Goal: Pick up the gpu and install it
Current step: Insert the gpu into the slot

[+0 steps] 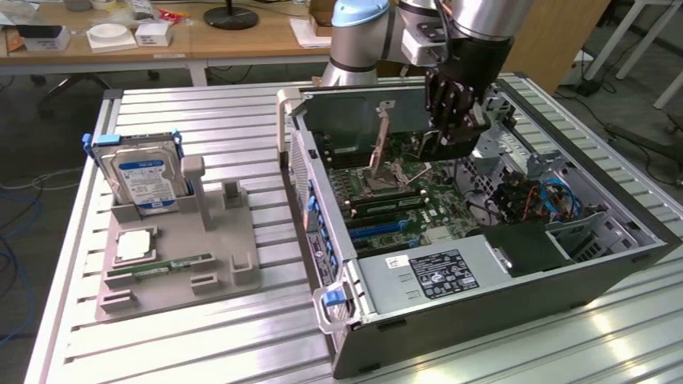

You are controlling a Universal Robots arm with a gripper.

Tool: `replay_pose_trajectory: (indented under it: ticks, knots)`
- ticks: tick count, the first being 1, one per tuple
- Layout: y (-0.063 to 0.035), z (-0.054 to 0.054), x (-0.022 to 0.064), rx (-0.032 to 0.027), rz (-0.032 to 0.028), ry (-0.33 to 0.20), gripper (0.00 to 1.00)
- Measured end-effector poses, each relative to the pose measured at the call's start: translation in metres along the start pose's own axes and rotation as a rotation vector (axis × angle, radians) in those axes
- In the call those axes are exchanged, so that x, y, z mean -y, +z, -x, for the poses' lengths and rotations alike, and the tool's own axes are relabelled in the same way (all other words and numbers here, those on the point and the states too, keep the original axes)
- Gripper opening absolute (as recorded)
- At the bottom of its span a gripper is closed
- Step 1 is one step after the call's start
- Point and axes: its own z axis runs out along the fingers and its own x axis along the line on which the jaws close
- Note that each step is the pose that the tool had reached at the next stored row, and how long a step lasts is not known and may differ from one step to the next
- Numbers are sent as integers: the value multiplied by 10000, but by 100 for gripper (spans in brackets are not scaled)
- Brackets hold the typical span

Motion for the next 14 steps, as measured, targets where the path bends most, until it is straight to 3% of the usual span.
replay_pose_trajectory:
  ticks: [9, 14]
  knots:
    - [19, -2, -95, -5, -5, 166, 27]
    - [33, -43, -95, -14, -7, 223, 27]
